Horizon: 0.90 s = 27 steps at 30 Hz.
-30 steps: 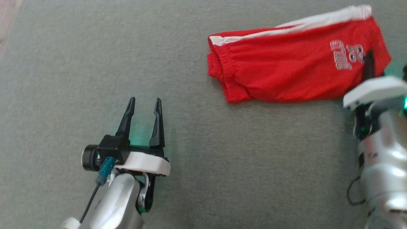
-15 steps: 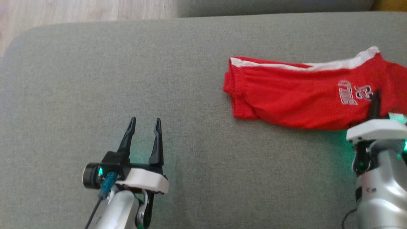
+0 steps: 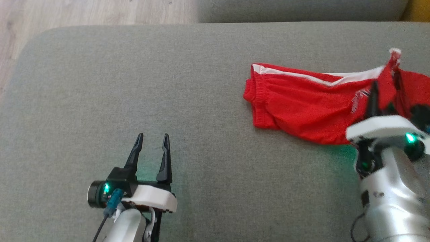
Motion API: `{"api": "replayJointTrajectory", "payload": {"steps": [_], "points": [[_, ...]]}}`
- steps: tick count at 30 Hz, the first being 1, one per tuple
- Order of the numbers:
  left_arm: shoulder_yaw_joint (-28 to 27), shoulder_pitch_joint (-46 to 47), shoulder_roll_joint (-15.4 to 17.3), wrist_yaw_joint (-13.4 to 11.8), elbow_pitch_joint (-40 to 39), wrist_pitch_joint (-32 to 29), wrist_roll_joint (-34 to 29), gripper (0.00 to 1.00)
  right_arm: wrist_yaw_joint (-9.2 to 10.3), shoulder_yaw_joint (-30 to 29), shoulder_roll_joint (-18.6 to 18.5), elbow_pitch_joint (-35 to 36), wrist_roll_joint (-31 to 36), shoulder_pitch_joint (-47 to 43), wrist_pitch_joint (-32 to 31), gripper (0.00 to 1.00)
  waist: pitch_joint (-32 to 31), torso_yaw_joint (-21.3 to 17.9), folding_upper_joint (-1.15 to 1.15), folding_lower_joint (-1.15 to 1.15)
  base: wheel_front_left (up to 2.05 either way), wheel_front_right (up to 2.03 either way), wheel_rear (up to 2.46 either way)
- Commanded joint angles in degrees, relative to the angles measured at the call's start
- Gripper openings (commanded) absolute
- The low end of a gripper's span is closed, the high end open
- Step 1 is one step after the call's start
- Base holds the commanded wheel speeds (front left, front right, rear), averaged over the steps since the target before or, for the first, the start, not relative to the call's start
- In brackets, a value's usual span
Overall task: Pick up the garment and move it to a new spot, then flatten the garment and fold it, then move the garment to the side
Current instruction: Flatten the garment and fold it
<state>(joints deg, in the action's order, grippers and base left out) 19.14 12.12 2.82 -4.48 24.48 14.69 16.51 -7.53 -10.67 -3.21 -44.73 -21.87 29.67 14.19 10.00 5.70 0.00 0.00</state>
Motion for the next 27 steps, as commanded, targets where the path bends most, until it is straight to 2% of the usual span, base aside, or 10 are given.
{"api": "replayJointTrajectory", "payload": {"steps": [1,8,13,20,27], "points": [[-2.07,0.60,0.31,0.09,-1.27,0.30,-0.28,1.00,0.04,3.52,0.33,2.55,-1.26,3.38,0.58,0.00,-0.37,0.23,0.00,0.00,0.00,0.00,0.00],[-1.71,0.23,0.27,0.27,-0.55,0.30,-0.43,1.00,0.04,17.85,0.33,4.04,-9.05,4.58,0.68,0.00,-2.23,1.17,0.00,0.00,0.00,0.00,0.00],[-1.32,0.22,0.36,0.42,-0.31,0.30,-0.76,1.00,0.04,26.00,0.33,3.10,-12.29,4.99,0.76,0.00,-3.17,2.58,0.00,0.00,0.00,0.00,0.00],[-0.86,0.11,0.35,0.50,-0.07,0.30,-0.74,1.00,0.04,32.74,0.33,0.94,-14.16,5.73,0.79,0.00,-3.31,4.82,0.00,0.00,0.00,0.00,0.00],[-0.80,-0.18,0.33,0.33,-0.03,0.30,-0.56,1.00,0.04,36.77,0.33,-3.50,-14.54,6.09,0.80,0.00,-3.24,5.99,0.00,0.00,0.00,0.00,0.00]]}}
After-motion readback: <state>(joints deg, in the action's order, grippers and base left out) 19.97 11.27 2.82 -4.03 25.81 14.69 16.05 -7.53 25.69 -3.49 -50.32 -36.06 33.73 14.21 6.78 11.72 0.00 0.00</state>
